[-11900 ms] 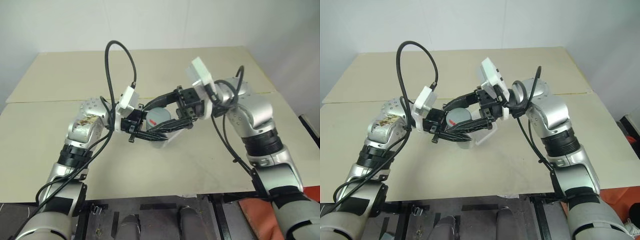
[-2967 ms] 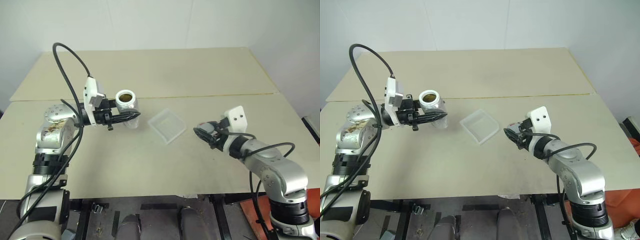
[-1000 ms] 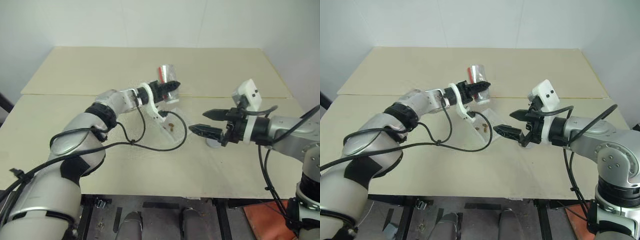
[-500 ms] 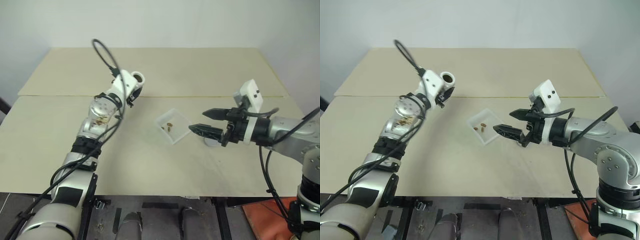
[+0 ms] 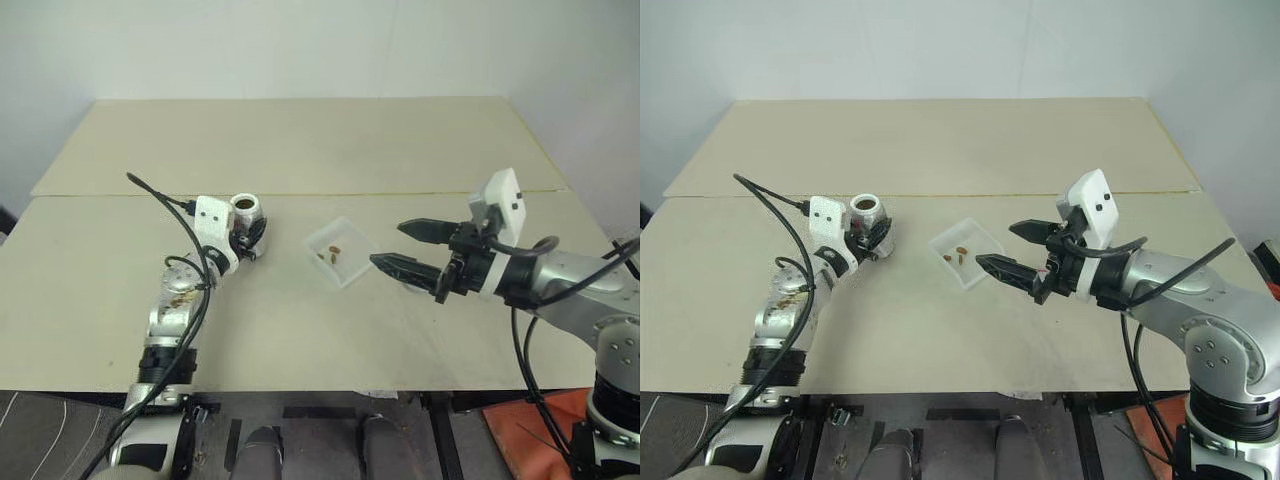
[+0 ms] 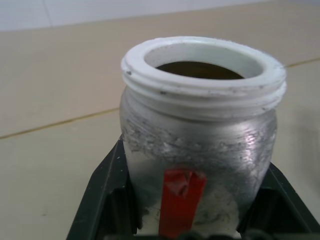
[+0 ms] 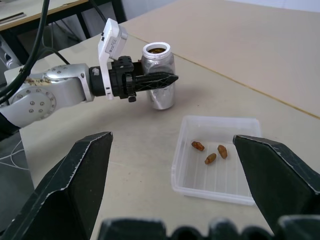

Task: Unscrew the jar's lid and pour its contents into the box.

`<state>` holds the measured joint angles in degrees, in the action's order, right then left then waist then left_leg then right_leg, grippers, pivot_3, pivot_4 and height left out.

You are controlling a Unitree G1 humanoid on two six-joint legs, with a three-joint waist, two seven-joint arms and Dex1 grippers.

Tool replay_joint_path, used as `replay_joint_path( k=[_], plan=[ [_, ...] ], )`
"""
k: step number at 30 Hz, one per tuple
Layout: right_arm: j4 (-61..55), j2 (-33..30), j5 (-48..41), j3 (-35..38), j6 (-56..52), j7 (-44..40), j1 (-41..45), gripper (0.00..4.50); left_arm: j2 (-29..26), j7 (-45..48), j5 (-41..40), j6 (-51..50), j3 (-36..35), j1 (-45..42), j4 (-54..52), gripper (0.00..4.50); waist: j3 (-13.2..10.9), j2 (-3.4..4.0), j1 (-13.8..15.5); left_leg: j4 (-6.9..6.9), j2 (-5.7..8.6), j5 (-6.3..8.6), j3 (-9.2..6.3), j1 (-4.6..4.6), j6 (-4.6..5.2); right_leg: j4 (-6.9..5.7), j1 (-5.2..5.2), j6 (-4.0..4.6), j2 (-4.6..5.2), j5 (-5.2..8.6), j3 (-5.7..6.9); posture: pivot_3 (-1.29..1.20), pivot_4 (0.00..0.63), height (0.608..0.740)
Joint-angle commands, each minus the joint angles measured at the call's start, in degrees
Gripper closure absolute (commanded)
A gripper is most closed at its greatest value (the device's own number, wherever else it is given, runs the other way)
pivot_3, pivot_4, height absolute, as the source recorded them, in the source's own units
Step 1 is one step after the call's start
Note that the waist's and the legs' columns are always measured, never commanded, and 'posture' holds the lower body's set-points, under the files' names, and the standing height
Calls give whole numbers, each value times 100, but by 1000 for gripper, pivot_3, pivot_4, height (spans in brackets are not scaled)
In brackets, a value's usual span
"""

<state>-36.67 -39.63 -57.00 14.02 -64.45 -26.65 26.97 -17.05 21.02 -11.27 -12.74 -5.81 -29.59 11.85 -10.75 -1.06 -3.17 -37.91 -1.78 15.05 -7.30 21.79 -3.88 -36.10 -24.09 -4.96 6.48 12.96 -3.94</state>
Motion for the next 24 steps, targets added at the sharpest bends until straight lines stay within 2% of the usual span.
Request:
replay_joint_path(
  k=[1, 8, 15, 18, 21, 24],
  plan=[
    [-143, 33, -108, 17, 229, 45, 4, 1, 25, -5, -17, 157, -62, 66, -102, 2228, 0, 0, 8, 0, 0, 0, 1, 0, 0, -1, 0, 0, 0, 0, 0, 0, 150, 740],
    [-109, 7, -6, -216, 317, 43, 2, 0, -126, 122, -56, -128, -48, 331, -483, 6, 1, 1, 1, 0, -1, 0, 1, 0, 1, -1, -1, 0, 0, 0, -1, 0, 150, 740],
    [-133, -308, 180, -318, 304, -54, -92, 0, -880, 461, -297, -1442, -176, 942, -1861, 6, 1, 2, -19, 2, -2, 1, 1, 0, 2, -3, -3, 0, -1, 0, -1, 0, 150, 740],
    [-171, -577, 398, -278, 435, -185, -397, 0, -1402, 973, -814, -2056, -418, 1361, -2628, 6, 1, 2, -17, 4, -3, 2, 0, 0, 4, -2, -2, 0, -1, 0, -1, 0, 150, 740],
    [-206, -884, 653, -213, 732, -528, -751, 0, -2027, 1903, -1394, -1941, -876, 1877, -3076, 6, 0, 2, -13, 5, -4, 3, 3, 3, 6, -2, -6, 0, -1, 1, -1, 0, 150, 740],
    [-202, -1187, 887, -166, 1018, -897, -1009, 0, -2652, 2766, -1600, -1461, -1287, 2117, -3062, 6, 1, 2, 3, 7, -6, 4, 8, -6, 7, 14, -6, 6, -1, 4, -3, 0, 150, 740]
  ],
)
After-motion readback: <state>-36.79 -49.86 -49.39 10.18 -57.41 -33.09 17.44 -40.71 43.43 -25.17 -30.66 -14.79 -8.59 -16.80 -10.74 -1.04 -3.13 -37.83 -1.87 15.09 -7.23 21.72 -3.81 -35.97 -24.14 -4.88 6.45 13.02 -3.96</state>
